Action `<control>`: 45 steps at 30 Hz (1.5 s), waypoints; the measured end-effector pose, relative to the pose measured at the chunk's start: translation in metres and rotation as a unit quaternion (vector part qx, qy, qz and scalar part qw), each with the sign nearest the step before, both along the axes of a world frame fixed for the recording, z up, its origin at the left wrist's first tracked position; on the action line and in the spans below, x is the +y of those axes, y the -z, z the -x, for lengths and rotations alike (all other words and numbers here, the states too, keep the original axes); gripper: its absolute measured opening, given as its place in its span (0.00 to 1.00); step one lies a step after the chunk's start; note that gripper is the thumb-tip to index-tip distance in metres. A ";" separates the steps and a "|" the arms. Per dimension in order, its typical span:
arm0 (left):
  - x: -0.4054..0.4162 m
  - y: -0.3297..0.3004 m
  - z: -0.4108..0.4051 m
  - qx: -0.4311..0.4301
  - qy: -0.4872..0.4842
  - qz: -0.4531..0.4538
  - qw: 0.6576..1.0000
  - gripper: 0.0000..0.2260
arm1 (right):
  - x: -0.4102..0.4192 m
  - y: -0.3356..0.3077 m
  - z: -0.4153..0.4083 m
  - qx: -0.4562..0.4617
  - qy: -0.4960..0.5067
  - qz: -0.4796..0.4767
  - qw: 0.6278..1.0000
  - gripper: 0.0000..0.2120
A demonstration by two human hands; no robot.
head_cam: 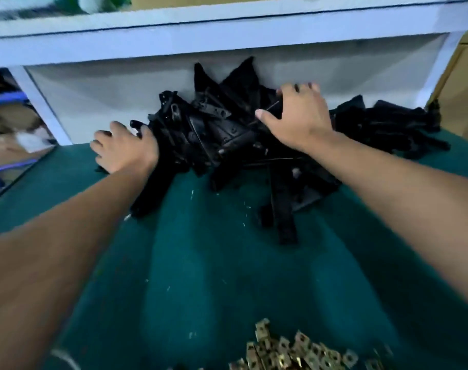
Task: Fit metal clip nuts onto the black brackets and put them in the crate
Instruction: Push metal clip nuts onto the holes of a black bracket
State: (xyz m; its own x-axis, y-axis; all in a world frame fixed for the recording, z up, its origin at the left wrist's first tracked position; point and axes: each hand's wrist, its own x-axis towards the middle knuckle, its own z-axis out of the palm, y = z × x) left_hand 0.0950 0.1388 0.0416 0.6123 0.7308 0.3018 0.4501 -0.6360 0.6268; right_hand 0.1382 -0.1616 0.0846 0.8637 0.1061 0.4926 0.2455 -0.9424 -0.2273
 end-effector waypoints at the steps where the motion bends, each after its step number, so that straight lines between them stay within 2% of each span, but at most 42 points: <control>1: 0.019 0.002 -0.013 0.022 -0.004 0.016 1.000 0.32 | 0.003 -0.004 -0.022 0.036 -0.007 -0.007 0.999 0.37; 5: 0.060 0.011 -0.058 0.067 0.078 0.155 0.983 0.45 | 0.018 -0.011 -0.091 0.179 -0.039 -0.045 0.982 0.45; 7: 0.065 0.015 -0.072 0.054 0.116 0.213 0.969 0.53 | 0.027 -0.004 -0.110 0.221 -0.046 -0.037 0.974 0.53; 9: 0.069 0.020 -0.083 0.046 0.134 0.230 0.963 0.56 | 0.032 0.004 -0.121 0.237 -0.044 -0.024 0.970 0.56; 11: 0.068 0.022 -0.085 0.054 0.144 0.227 0.962 0.55 | 0.031 0.007 -0.123 0.241 -0.042 -0.024 0.969 0.55; 13: 0.057 0.024 -0.081 0.058 0.152 0.234 0.958 0.59 | 0.026 0.007 -0.116 0.255 -0.047 -0.029 0.965 0.52; 18: -0.005 0.023 -0.052 0.079 0.137 0.242 0.957 0.60 | 0.001 0.004 -0.080 0.299 -0.049 -0.025 0.953 0.46; 24: -0.058 0.025 -0.011 0.099 0.162 0.220 0.957 0.52 | -0.037 0.003 -0.022 0.304 -0.020 -0.016 0.952 0.43; 28: -0.092 0.021 0.023 0.128 0.150 0.218 0.956 0.50 | -0.054 0.003 0.021 0.294 -0.027 -0.053 0.954 0.37; 30: -0.101 0.014 0.037 0.100 0.171 0.235 0.952 0.43 | -0.058 -0.001 0.040 0.273 -0.039 -0.089 0.957 0.35; 33: -0.094 0.002 0.065 -0.021 0.169 0.262 0.950 0.27 | -0.054 -0.016 0.078 0.155 -0.021 -0.136 0.978 0.30; 35: -0.086 -0.001 0.091 -0.070 0.131 0.197 0.969 0.19 | -0.054 -0.017 0.112 0.044 -0.020 -0.160 0.986 0.18; 36: -0.084 0.002 0.106 -0.079 0.109 0.152 0.979 0.15 | -0.055 -0.014 0.133 0.024 -0.023 -0.172 0.985 0.09; 37: -0.084 0.006 0.120 -0.090 0.095 0.119 0.984 0.12 | -0.054 -0.009 0.153 0.021 -0.022 -0.171 0.985 0.07; 40: -0.095 0.020 0.161 -0.117 0.105 0.089 0.984 0.06 | -0.056 0.017 0.204 0.048 0.029 -0.057 0.997 0.14; 42: -0.108 0.031 0.182 -0.130 0.129 0.097 0.978 0.02 | -0.055 0.036 0.224 0.109 0.056 0.028 0.992 0.25; 43: -0.115 0.036 0.191 -0.137 0.139 0.110 0.975 0.02 | -0.054 0.045 0.230 0.150 0.055 0.043 0.986 0.30; 45: -0.127 0.044 0.206 -0.149 0.171 0.153 0.962 0.04 | -0.051 0.059 0.238 0.191 0.033 0.006 0.981 0.32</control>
